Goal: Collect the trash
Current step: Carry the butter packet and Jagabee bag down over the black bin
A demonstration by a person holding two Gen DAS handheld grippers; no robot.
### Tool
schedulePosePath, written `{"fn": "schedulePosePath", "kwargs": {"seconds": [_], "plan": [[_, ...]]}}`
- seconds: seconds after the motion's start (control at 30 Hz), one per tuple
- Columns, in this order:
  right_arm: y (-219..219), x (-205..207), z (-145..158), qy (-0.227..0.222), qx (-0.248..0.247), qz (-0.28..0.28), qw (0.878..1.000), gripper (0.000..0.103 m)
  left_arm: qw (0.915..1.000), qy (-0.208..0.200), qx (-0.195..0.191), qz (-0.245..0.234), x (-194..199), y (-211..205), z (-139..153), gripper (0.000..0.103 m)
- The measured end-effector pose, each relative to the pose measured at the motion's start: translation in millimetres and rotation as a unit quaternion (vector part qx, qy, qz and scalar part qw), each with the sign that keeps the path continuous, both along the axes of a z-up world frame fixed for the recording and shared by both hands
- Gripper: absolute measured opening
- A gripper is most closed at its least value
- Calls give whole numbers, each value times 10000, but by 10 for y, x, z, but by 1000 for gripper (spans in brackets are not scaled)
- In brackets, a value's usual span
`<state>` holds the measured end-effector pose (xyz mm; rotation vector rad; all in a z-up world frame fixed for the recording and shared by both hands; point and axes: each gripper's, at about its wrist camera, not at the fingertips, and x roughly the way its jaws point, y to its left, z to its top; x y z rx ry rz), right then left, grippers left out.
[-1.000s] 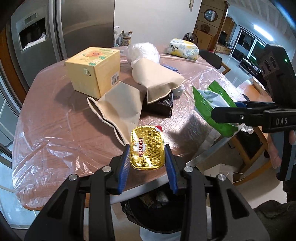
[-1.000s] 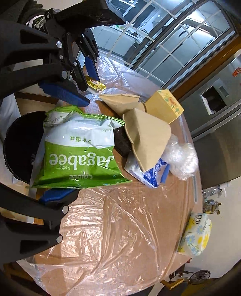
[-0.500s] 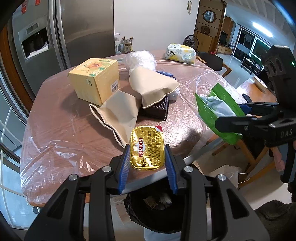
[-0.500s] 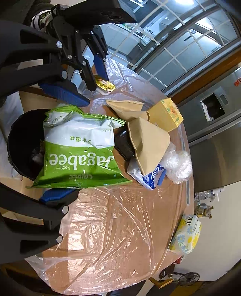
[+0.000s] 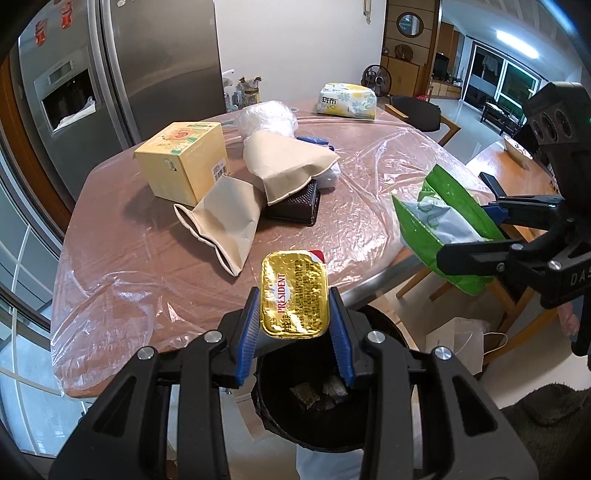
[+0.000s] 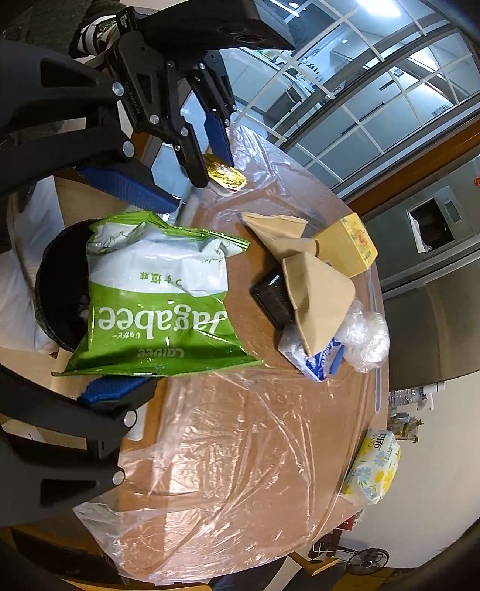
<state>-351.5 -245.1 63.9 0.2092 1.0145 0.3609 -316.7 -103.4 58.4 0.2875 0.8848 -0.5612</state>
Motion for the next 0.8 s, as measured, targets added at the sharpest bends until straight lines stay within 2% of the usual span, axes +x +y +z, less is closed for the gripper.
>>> {"fn": "schedulePosePath", "kwargs": {"seconds": [0.8], "plan": [[156, -358, -205, 264, -457, 300, 9982, 77, 9969, -169, 730, -260, -456, -183, -135, 38]]}}
